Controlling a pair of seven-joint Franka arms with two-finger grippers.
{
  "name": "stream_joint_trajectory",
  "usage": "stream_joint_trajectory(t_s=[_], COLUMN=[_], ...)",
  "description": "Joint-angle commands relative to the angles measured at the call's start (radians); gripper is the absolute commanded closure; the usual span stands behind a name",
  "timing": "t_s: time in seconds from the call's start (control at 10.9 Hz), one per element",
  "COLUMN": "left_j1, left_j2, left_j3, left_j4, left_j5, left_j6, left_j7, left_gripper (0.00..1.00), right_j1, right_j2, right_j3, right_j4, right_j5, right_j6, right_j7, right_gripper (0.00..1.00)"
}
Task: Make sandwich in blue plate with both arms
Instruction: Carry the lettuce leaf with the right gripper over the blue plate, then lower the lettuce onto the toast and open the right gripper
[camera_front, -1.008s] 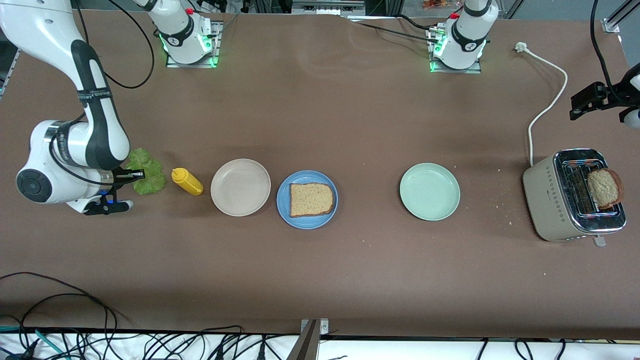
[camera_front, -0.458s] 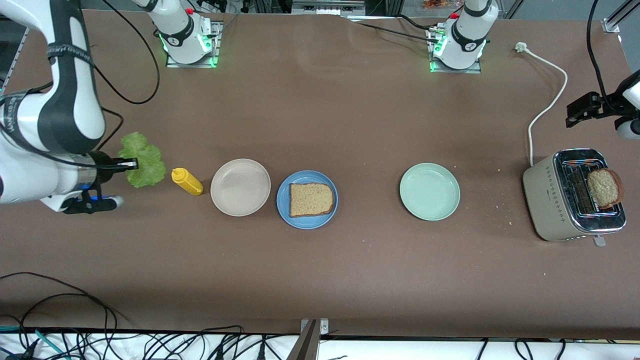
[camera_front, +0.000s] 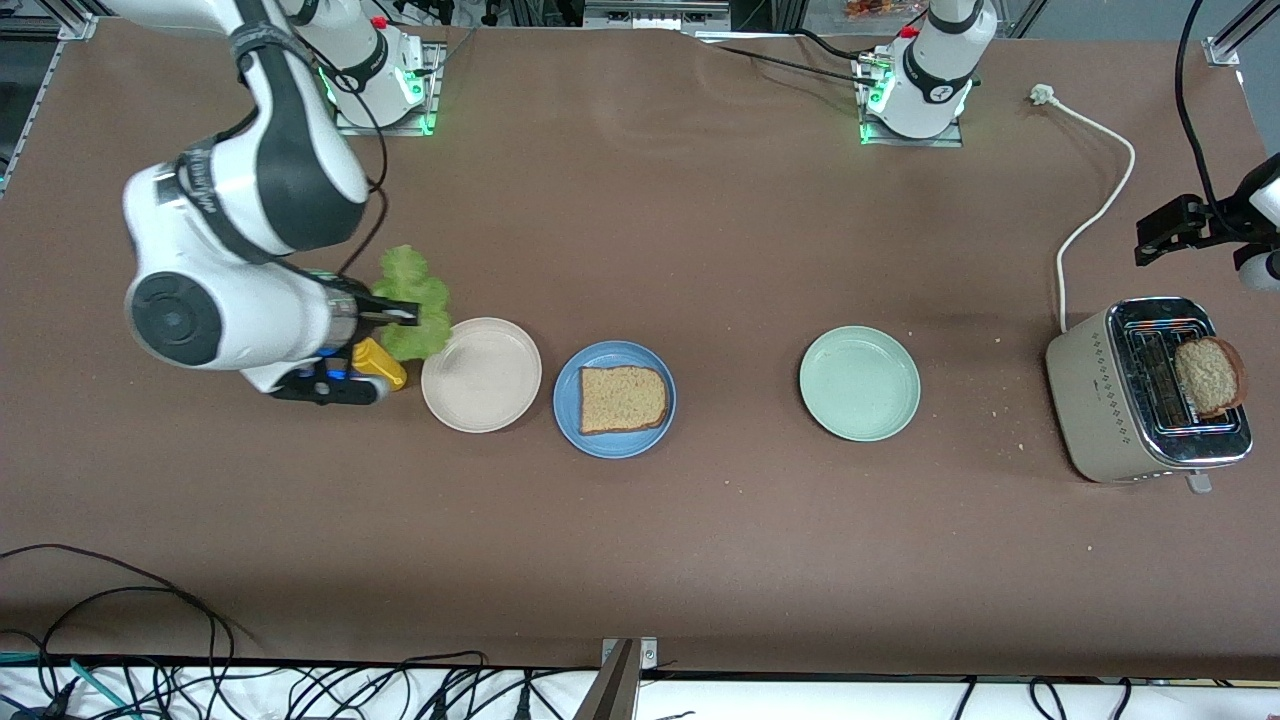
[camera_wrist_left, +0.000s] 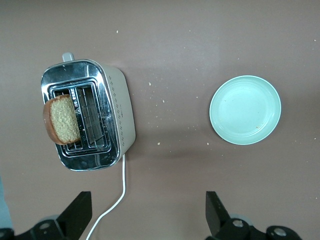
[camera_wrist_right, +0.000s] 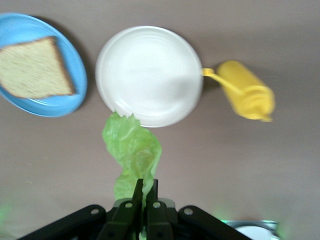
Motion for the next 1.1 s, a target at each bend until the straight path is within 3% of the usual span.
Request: stream_joint_trajectory(t_s=[0.0,0.55,1.01], left_j1=[0.008,0.008,0.016], left_j2=[0.015,0.015,0.015], left_j3=[-0.002,-0.002,-0.002], left_j4=[0.032,0.032,0.032], left_j5=[-0.014,-0.012,-0.014], left_j6=[-0.008,-0.008,-0.008], left_j7=[0.012,0.015,0.018], left_gripper=[0.00,0.00,0.00], right_j1=[0.079,0.186,0.194], right_j2=[0.082,0.277,0.316], right_j3=[0.023,0.072,0.073], right_j4=[0.020,0.017,-0.008], right_j5=[0.083,0.130,0.136], right_j6=[0.224,0.752,0.796], right_j7=[0.159,0.145,-0.010], right_gripper=[1.00,1.00,0.97])
